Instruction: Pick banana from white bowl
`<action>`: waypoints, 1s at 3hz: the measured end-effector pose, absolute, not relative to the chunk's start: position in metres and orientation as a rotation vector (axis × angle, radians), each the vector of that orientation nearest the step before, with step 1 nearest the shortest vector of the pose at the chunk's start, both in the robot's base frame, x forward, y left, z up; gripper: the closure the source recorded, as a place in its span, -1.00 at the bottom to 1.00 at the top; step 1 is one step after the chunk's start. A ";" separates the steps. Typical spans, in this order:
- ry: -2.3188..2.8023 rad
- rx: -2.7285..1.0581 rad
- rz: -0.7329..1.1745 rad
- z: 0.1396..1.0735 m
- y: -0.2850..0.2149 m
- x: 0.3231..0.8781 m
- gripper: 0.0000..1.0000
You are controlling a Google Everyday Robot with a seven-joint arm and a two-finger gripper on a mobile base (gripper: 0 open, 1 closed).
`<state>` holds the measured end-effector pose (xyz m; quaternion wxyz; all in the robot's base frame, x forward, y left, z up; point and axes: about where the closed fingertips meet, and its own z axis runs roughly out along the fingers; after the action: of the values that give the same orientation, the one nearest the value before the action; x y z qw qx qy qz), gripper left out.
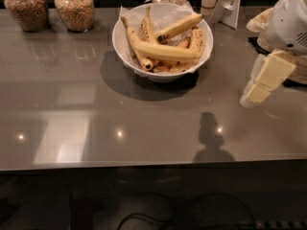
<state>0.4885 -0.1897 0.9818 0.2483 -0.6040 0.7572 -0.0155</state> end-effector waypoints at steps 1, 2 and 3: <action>1.974 -1.582 -0.003 0.985 -0.172 0.524 -1.00; 1.897 -1.545 0.046 0.988 -0.150 0.552 -1.00; 1.838 -1.547 0.085 0.987 -0.125 0.575 -1.00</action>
Offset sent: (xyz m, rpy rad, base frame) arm 0.0986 0.0621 0.0118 0.2617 -0.1676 0.0616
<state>0.5755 -0.1246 0.9874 0.3604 -0.6003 0.7132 0.0332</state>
